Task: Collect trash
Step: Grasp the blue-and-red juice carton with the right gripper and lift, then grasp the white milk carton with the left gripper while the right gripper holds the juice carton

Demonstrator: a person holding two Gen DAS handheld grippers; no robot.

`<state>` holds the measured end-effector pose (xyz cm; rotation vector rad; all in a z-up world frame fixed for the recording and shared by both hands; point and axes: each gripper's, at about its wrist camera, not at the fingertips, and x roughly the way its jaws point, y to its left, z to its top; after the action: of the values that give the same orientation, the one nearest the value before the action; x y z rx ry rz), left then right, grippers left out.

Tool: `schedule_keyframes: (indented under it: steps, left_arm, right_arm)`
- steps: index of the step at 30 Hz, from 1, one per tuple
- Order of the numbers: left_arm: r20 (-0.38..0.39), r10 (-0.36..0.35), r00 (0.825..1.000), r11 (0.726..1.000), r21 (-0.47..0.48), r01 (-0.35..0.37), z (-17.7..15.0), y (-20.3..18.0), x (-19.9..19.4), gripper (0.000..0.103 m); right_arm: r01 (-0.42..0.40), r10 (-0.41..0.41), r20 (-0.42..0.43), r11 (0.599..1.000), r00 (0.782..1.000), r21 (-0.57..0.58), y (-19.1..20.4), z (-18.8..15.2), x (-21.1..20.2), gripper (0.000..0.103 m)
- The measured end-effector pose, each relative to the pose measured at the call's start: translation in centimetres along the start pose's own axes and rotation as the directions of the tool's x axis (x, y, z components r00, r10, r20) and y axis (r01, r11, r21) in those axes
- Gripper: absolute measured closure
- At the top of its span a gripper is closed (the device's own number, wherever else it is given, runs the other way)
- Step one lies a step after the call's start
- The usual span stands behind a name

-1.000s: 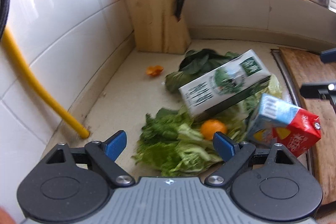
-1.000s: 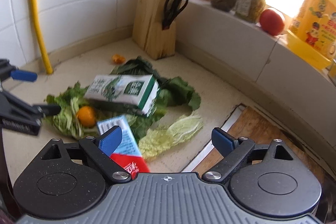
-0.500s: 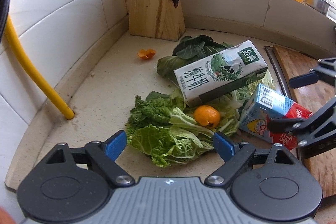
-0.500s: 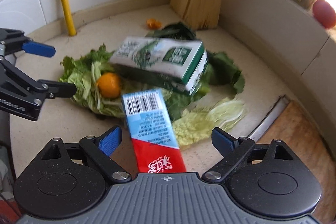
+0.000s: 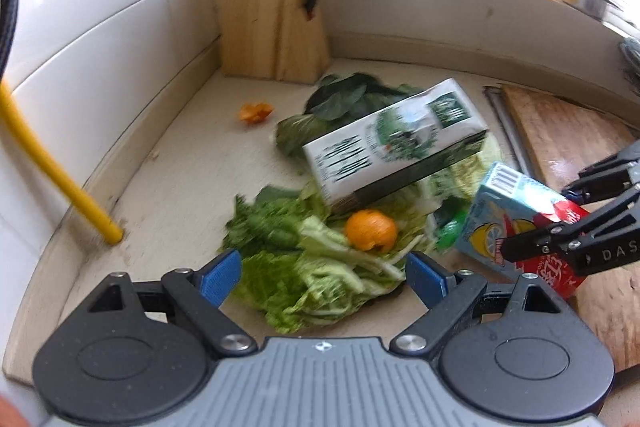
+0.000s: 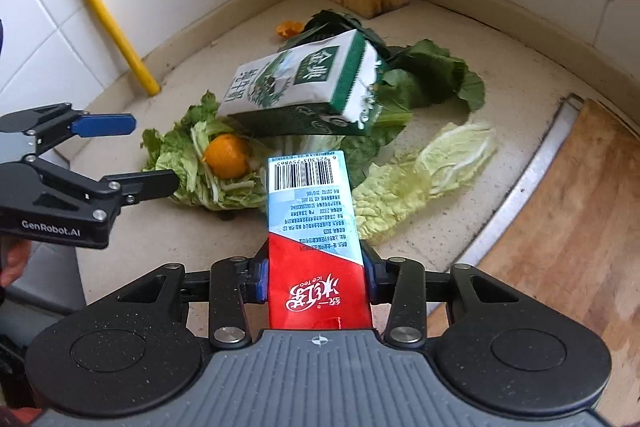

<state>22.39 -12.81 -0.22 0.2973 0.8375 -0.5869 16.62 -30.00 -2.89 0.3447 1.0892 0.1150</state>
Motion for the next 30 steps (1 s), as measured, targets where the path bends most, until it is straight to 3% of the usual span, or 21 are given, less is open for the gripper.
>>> schedule_keyframes:
  steps: [6, 9, 13, 16, 19, 22, 25, 30]
  left_arm:
    - [0.070, -0.038, 0.997, 0.977, 0.211, 0.023, 2.4, -2.2, 0.9, 0.015]
    - [0.102, -0.065, 0.993, 0.933, 0.360, 0.024, 3.6, -3.3, 1.7, 0.015]
    - [0.119, -0.122, 0.985, 0.854, 0.519, 0.043, 4.8, -4.2, 2.9, 0.015]
    - [0.091, -0.157, 0.983, 0.802, 0.593, 0.073, 5.4, -4.8, 4.3, 0.015]
    - [0.055, -0.185, 0.981, 0.768, 0.631, 0.109, 6.0, -5.2, 5.7, 0.015]
    - [0.026, -0.185, 0.982, 0.754, 0.645, 0.124, 6.3, -5.5, 7.2, 0.015]
    - [-0.020, -0.177, 0.984, 0.767, 0.624, 0.151, 6.4, -5.6, 8.6, 0.015]
    - [-0.046, -0.155, 0.987, 0.798, 0.584, 0.153, 6.3, -5.6, 8.8, 0.031]
  right_arm:
    - [-0.015, 0.015, -0.009, 1.000, 1.000, 0.018, -0.3, -0.3, 0.0, 0.054]
    - [-0.019, 0.020, -0.014, 0.999, 1.000, 0.041, -0.5, -0.4, 0.1, 0.054]
    - [-0.025, 0.026, -0.018, 0.998, 0.999, 0.060, -0.8, -0.3, 0.2, 0.050]
    - [-0.029, 0.030, -0.022, 0.997, 0.999, 0.071, -1.0, -0.2, 0.3, 0.049]
    - [-0.024, 0.027, -0.031, 0.996, 0.999, 0.086, -1.2, -0.1, 0.6, 0.039]
    - [-0.017, 0.021, -0.037, 0.996, 0.999, 0.092, -1.3, 0.1, 0.9, 0.034]
    - [-0.018, 0.023, -0.040, 0.994, 0.999, 0.106, -1.5, 0.2, 1.3, 0.032]
    - [-0.042, 0.048, -0.042, 0.989, 0.998, 0.143, -2.0, -0.1, 1.5, 0.046]
